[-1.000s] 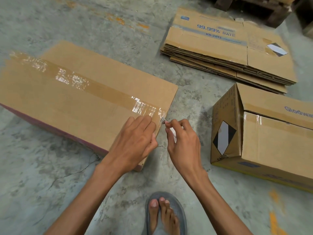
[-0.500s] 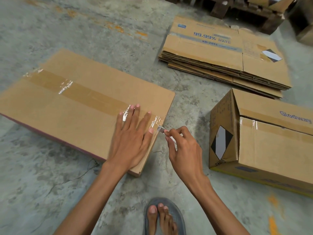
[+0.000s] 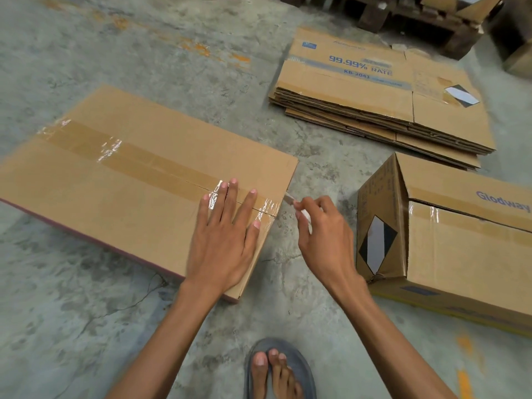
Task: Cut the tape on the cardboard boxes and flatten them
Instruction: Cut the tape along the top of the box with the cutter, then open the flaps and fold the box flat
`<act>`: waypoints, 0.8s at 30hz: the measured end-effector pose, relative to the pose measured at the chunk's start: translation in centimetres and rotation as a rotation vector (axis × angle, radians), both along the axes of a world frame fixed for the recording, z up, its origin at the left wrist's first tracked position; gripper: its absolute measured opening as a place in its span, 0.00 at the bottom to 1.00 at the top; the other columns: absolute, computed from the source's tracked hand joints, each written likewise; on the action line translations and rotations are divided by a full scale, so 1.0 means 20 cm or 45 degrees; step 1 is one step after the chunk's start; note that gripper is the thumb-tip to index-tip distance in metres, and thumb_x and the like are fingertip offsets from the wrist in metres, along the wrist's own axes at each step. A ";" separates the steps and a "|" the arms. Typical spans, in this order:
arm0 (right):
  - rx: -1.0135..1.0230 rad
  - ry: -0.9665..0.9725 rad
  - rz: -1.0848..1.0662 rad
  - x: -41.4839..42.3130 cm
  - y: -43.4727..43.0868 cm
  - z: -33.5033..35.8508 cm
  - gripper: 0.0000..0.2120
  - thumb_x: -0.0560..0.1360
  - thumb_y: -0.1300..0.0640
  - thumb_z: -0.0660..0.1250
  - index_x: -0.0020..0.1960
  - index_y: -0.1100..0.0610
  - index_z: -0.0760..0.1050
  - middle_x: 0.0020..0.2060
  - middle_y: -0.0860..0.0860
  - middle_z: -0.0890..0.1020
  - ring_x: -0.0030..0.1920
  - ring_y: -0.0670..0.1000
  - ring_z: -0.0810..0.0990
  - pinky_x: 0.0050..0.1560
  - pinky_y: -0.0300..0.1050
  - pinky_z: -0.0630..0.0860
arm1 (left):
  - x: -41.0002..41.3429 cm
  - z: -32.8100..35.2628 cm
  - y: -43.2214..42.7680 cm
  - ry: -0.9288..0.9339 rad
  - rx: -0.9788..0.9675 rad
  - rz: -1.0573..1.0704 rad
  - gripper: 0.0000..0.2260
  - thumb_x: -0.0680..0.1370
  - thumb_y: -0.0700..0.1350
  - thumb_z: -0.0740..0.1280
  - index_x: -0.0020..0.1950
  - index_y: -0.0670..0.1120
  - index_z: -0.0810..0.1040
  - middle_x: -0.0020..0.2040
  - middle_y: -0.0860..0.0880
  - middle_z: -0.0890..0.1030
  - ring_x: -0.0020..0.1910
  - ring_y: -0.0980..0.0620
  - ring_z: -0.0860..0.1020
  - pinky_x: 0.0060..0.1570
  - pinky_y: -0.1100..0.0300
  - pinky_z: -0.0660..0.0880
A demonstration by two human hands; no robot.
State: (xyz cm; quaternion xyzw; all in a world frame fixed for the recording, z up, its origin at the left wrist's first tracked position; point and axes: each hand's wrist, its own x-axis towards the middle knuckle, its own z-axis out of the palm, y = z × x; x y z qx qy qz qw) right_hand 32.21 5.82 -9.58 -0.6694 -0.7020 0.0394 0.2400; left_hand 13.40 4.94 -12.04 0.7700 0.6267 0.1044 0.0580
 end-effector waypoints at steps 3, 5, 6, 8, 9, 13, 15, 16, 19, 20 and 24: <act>-0.021 0.104 -0.080 0.06 -0.19 -0.06 0.06 0.81 0.56 0.62 0.56 0.53 0.76 0.47 0.50 0.75 0.32 0.50 0.74 0.27 0.43 0.68 | 0.03 0.00 0.02 -0.025 0.005 0.034 0.25 0.84 0.55 0.41 0.81 0.52 0.48 0.81 0.45 0.45 0.80 0.48 0.42 0.77 0.43 0.44; -0.122 0.060 -0.101 0.10 -0.20 -0.19 0.10 0.82 0.58 0.61 0.60 0.54 0.76 0.50 0.51 0.74 0.36 0.51 0.75 0.28 0.46 0.73 | 0.07 0.00 0.07 -0.043 0.007 0.062 0.25 0.83 0.55 0.41 0.81 0.52 0.50 0.81 0.44 0.47 0.80 0.47 0.43 0.77 0.43 0.45; -0.195 0.018 -0.093 0.12 -0.18 -0.26 0.12 0.81 0.59 0.60 0.63 0.54 0.75 0.53 0.52 0.73 0.39 0.51 0.75 0.29 0.48 0.76 | 0.10 0.00 0.10 -0.056 0.007 0.078 0.26 0.83 0.55 0.41 0.81 0.51 0.51 0.81 0.43 0.48 0.80 0.47 0.44 0.77 0.42 0.44; -0.373 -0.028 -0.082 0.16 -0.10 -0.42 0.17 0.80 0.63 0.61 0.67 0.54 0.72 0.59 0.54 0.71 0.48 0.54 0.76 0.41 0.51 0.79 | 0.16 0.01 0.17 -0.067 0.004 0.123 0.26 0.82 0.55 0.41 0.80 0.50 0.53 0.81 0.42 0.49 0.80 0.45 0.46 0.77 0.41 0.45; -0.464 -0.040 -0.085 0.18 -0.06 -0.48 0.18 0.79 0.64 0.60 0.67 0.55 0.72 0.61 0.55 0.70 0.54 0.56 0.74 0.50 0.53 0.78 | 0.19 0.01 0.22 -0.068 0.000 0.147 0.27 0.82 0.55 0.42 0.80 0.50 0.54 0.81 0.41 0.50 0.80 0.44 0.47 0.76 0.40 0.45; -0.516 -0.371 -0.053 0.23 0.03 -0.60 0.13 0.76 0.64 0.63 0.58 0.57 0.79 0.72 0.60 0.67 0.73 0.65 0.61 0.75 0.68 0.48 | 0.33 0.03 0.39 -0.066 -0.044 0.233 0.28 0.81 0.54 0.44 0.79 0.46 0.56 0.79 0.37 0.53 0.79 0.39 0.49 0.75 0.36 0.46; -0.523 -0.431 -0.042 0.23 0.06 -0.55 0.14 0.77 0.63 0.62 0.60 0.56 0.79 0.76 0.59 0.63 0.77 0.62 0.56 0.76 0.65 0.41 | 0.37 0.05 0.49 -0.086 -0.088 0.267 0.27 0.81 0.54 0.47 0.79 0.46 0.55 0.79 0.36 0.52 0.79 0.39 0.48 0.74 0.36 0.45; -0.524 -0.401 -0.040 0.23 0.08 -0.51 0.16 0.77 0.62 0.61 0.62 0.55 0.78 0.76 0.58 0.62 0.77 0.61 0.56 0.77 0.62 0.46 | 0.38 0.06 0.53 -0.113 -0.108 0.276 0.27 0.81 0.54 0.49 0.80 0.46 0.55 0.79 0.36 0.51 0.79 0.39 0.47 0.75 0.36 0.44; -0.494 -0.079 -0.104 0.23 0.12 -0.35 0.16 0.79 0.61 0.60 0.64 0.55 0.78 0.68 0.57 0.75 0.68 0.56 0.72 0.69 0.53 0.69 | 0.33 0.11 0.60 -0.241 -0.096 0.239 0.26 0.82 0.54 0.52 0.78 0.47 0.60 0.80 0.38 0.54 0.79 0.42 0.50 0.75 0.42 0.45; -0.453 0.102 -0.139 0.21 0.14 -0.28 0.15 0.80 0.60 0.59 0.63 0.55 0.79 0.63 0.55 0.80 0.62 0.54 0.78 0.63 0.49 0.74 | 0.27 0.12 0.61 -0.272 -0.087 0.214 0.25 0.82 0.53 0.53 0.78 0.46 0.61 0.80 0.40 0.55 0.79 0.43 0.52 0.75 0.44 0.48; -0.305 0.560 -0.162 0.05 0.18 -0.03 0.18 0.82 0.46 0.57 0.53 0.53 0.82 0.43 0.50 0.86 0.41 0.48 0.83 0.47 0.48 0.80 | -0.14 0.13 0.58 -0.178 -0.028 0.272 0.23 0.81 0.51 0.55 0.75 0.48 0.66 0.77 0.39 0.61 0.76 0.42 0.58 0.72 0.45 0.56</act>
